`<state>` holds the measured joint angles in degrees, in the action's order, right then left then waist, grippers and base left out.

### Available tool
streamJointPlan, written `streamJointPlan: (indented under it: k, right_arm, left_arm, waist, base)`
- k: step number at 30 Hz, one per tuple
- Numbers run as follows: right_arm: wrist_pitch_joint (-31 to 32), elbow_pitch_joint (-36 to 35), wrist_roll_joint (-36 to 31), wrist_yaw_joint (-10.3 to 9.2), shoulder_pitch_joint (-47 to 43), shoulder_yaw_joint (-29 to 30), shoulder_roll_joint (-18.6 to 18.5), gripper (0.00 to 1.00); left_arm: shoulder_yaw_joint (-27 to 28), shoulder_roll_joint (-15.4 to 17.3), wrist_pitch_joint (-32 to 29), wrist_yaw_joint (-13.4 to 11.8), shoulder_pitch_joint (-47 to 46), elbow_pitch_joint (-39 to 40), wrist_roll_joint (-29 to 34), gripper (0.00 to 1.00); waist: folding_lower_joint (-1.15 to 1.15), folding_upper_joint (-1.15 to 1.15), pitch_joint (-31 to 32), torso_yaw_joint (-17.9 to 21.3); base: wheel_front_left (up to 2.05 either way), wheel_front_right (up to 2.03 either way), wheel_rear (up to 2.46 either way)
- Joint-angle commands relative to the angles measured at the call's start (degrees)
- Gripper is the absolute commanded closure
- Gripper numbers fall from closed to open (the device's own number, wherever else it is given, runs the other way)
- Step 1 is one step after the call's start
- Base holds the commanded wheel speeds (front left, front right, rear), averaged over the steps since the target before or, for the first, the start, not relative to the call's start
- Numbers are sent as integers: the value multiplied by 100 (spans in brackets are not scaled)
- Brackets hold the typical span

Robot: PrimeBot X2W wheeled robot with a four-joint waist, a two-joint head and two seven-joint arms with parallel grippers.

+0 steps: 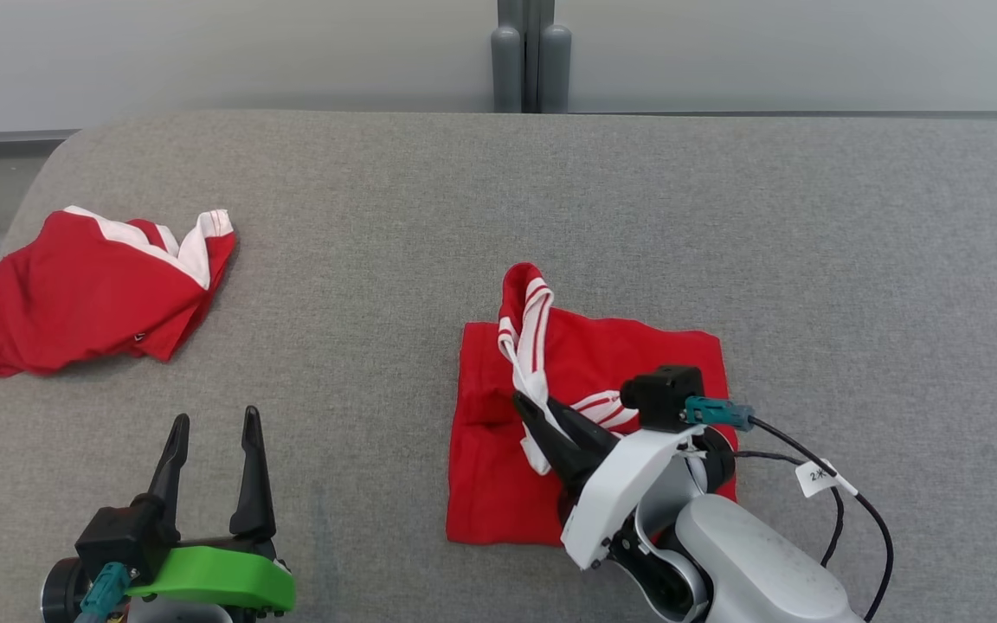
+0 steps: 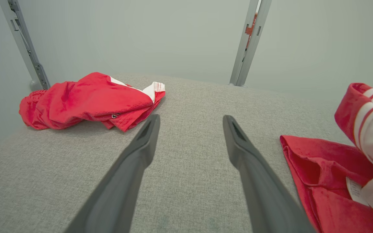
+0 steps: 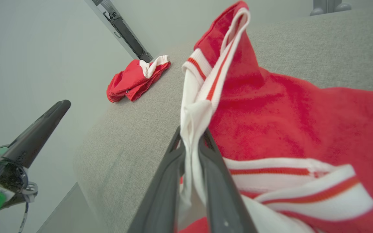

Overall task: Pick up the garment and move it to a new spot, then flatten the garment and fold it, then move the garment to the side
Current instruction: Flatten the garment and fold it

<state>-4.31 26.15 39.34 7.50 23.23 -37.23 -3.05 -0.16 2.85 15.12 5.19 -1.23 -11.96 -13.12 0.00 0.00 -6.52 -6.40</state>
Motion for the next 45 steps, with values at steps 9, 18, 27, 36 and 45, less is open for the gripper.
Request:
streamJointPlan:
  k: [9, 18, 27, 36, 45]
  right_arm:
    - [-772, 60, 19, -3, 409, 161, -210, 0]
    - [-1054, -145, -124, -3, 37, 1288, -1026, 0]
    - [-1089, -75, -360, -3, -549, 1649, -1195, 100]
    - [-1090, 573, -715, -3, -367, 1226, -987, 100]
    - [-1091, 1594, -900, -3, -18, 687, -695, 100]
  left_arm:
    - [24, 11, 2, -43, 17, -10, 8, 0]
    - [87, 11, 2, -16, 95, 72, 80, 0]
    - [108, 11, 2, 12, 124, 147, 131, 0]
    - [26, 11, 2, 40, -35, 130, 165, 0]
    - [-69, 11, 2, 51, -70, 106, 138, 0]
  waist:
    - [0, 0, 91, 112]
    - [0, 0, 181, 248]
    - [0, 0, 178, 263]
    - [0, 0, 121, 24]
    - [0, 0, 77, -225]
  base:
    - [0, 0, 0]
    - [0, 0, 0]
    - [0, 0, 0]
    - [0, 0, 0]
    - [0, 0, 0]
